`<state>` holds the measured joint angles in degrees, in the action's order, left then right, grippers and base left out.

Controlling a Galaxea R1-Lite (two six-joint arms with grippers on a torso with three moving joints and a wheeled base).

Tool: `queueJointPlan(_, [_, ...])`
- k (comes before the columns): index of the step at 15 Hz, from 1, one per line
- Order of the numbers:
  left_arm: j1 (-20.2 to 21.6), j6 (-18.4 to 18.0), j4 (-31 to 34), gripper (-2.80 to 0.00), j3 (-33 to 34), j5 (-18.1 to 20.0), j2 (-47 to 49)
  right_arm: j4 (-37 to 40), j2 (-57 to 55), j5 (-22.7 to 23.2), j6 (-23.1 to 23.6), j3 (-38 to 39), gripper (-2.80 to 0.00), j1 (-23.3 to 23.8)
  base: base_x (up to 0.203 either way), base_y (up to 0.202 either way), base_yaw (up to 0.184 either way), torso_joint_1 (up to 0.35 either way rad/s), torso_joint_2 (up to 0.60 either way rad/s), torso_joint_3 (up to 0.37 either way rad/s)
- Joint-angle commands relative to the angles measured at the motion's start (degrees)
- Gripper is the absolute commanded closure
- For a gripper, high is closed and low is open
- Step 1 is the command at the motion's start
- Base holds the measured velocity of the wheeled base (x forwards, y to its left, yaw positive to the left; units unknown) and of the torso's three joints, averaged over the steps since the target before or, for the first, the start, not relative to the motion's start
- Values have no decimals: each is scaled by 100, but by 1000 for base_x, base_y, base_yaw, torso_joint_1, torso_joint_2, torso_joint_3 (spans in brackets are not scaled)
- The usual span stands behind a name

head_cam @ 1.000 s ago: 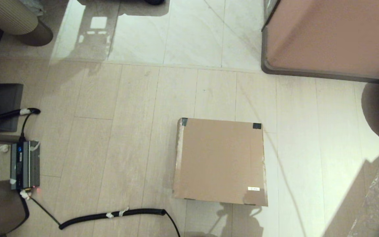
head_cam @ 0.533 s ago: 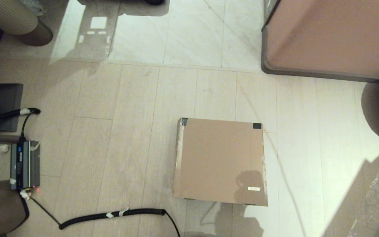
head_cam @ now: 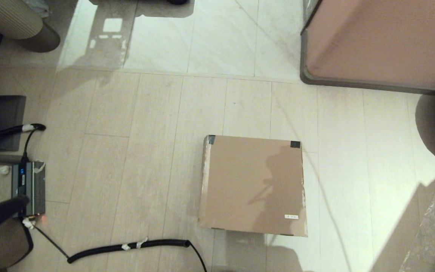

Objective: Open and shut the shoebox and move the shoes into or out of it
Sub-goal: Open the shoe box

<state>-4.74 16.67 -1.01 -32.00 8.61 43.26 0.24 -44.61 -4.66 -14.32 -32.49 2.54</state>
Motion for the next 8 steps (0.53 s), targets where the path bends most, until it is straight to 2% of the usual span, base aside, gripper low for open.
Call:
queueJointPlan(1, [-44,251,-260,0,488,510,1180,41,-487,781,-250,497,0,24,0,0,0,0,0,0])
queueJointPlan(4, [-53,477,-815,0,936,1348,2210,-95,-1158,1681,-1027,715,0,19,0,0,0,0,0,0])
queueJointPlan(6, [-59,615,-954,0,945,1790,2815,-529,-1472,1832,-1338,975,0,19,0,0,0,0,0,0])
queueJointPlan(8, [-66,665,-1166,0,936,2175,3367,-787,-1854,2048,-1359,1255,0,19,0,0,0,0,0,0])
